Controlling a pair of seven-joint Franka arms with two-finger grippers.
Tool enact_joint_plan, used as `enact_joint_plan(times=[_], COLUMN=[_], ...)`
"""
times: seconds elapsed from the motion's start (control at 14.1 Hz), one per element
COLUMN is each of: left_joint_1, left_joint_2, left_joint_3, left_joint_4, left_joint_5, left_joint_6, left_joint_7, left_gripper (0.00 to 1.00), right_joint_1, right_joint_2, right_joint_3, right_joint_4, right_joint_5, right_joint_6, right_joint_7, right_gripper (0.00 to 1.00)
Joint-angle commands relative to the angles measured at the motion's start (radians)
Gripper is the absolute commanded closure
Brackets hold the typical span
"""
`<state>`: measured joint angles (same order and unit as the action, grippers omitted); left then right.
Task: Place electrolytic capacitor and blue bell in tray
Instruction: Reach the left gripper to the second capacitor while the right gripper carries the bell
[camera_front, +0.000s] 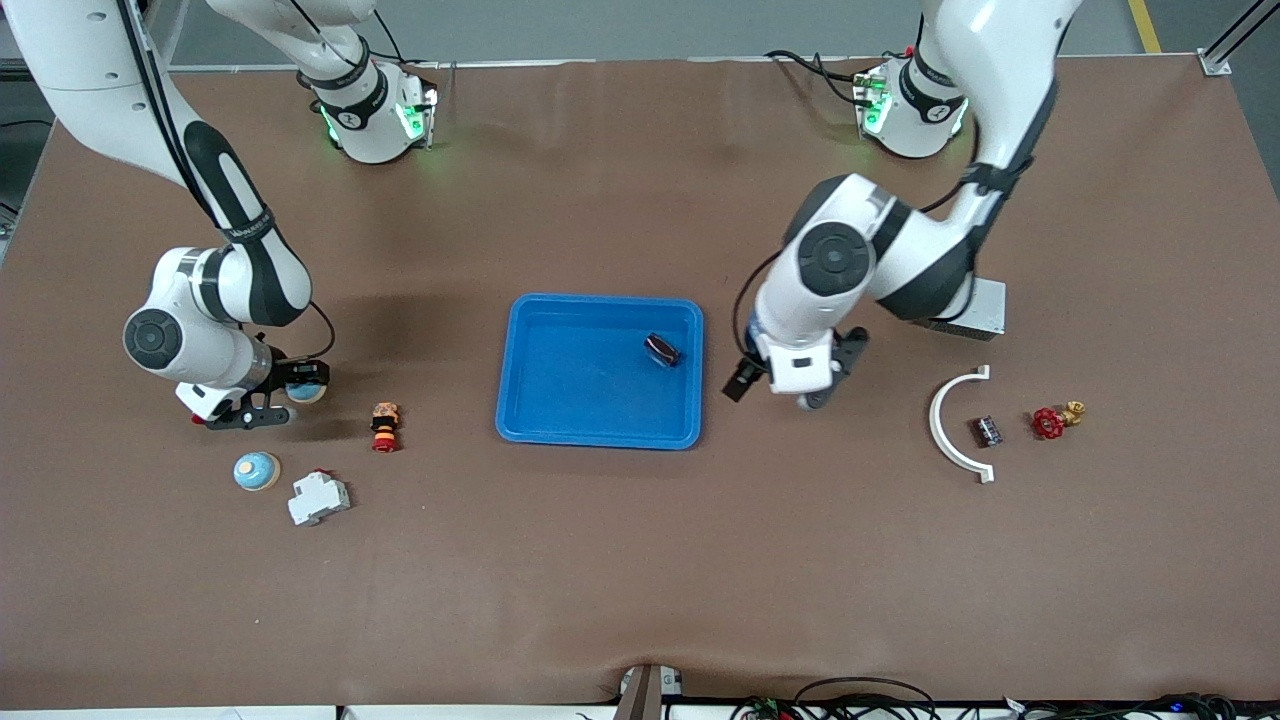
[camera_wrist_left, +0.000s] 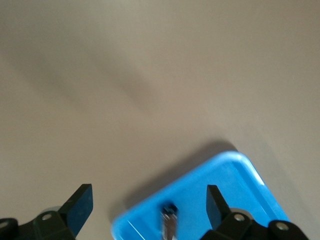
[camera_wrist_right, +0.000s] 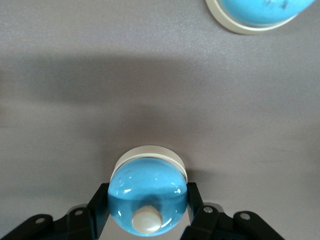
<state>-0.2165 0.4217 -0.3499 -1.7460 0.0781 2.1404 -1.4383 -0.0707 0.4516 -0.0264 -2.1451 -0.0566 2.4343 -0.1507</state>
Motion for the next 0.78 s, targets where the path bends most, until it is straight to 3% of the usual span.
enact_joint_plan(times=[0.0, 0.35, 0.57, 0.71], left_joint_1=[0.106, 0.294, 0.382, 0.428], left_joint_2=[-0.072, -0.049, -0.011, 0.011], left_joint_3=[-0.004, -0.006, -0.006, -0.006], left_joint_4=[-0.098, -0.142, -0.144, -0.144], left_joint_5=[0.012, 0.158, 0.183, 0.184], left_joint_6=[0.004, 0.013, 0.032, 0.050], left_joint_7=[0.172, 0.435, 0.544, 0.605], left_gripper=[0.00, 0.00, 0.00, 0.04], right_joint_1=[-0.020, 0.009, 0.138, 0.237], right_joint_2=[-0.016, -0.178, -0.272, -0.286], right_joint_3=[0.013, 0.025, 0.025, 0.028], right_joint_4=[-0.006, -0.002, 0.008, 0.031], right_joint_5=[-0.015, 0.015, 0.075, 0.081], right_joint_6=[-0.006, -0.182, -0.314, -0.353], right_joint_7=[-0.030, -0.009, 0.211, 0.378], right_gripper=[0.88, 0.87, 0.87, 0.87])
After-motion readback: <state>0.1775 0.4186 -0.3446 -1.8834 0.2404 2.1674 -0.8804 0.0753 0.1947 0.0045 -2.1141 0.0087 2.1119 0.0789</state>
